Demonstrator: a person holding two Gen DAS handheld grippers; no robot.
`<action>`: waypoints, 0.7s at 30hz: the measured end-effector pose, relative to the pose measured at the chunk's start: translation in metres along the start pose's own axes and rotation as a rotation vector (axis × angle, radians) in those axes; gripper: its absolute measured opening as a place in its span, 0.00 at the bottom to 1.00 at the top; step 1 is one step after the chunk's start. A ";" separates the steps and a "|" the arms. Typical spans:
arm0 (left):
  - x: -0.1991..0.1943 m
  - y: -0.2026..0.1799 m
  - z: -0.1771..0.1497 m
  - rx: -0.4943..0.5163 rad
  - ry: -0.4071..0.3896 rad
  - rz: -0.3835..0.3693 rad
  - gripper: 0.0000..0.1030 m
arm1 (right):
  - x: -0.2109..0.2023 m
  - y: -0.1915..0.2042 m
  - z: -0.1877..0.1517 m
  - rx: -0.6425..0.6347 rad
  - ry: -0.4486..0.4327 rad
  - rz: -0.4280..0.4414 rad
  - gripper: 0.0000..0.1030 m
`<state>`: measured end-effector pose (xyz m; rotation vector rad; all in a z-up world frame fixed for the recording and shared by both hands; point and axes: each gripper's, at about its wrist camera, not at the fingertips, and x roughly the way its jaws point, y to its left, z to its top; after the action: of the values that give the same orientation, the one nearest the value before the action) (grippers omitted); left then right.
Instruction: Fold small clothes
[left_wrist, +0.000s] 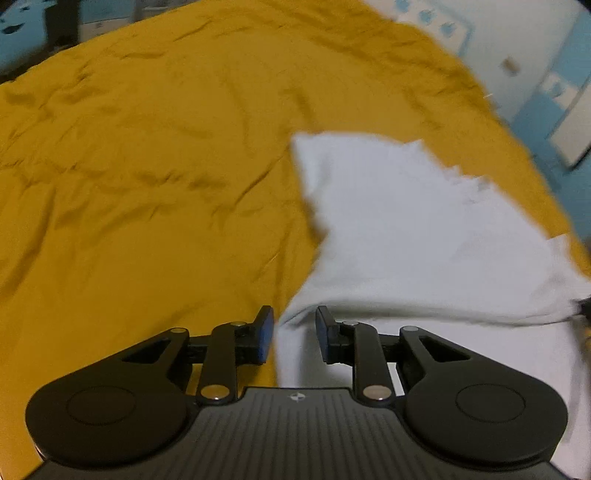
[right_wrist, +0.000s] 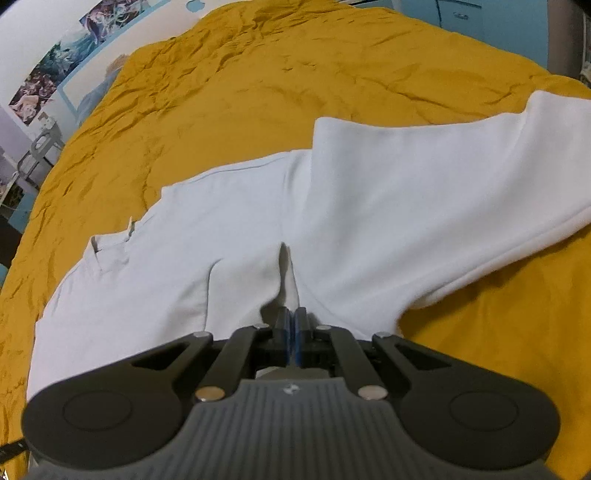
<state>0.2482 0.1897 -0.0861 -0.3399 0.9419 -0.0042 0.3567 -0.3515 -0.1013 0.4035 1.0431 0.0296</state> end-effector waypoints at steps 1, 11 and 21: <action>-0.005 0.001 0.006 -0.001 -0.019 -0.029 0.39 | -0.004 0.002 -0.006 -0.004 0.000 0.009 0.00; 0.054 0.034 0.072 -0.321 -0.091 -0.159 0.56 | 0.002 -0.003 0.001 0.059 -0.031 0.127 0.25; 0.102 0.036 0.084 -0.411 -0.091 -0.217 0.10 | 0.012 -0.008 0.005 0.100 -0.053 0.201 0.26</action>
<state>0.3696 0.2323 -0.1319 -0.8158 0.8083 0.0064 0.3657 -0.3580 -0.1116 0.5966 0.9514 0.1461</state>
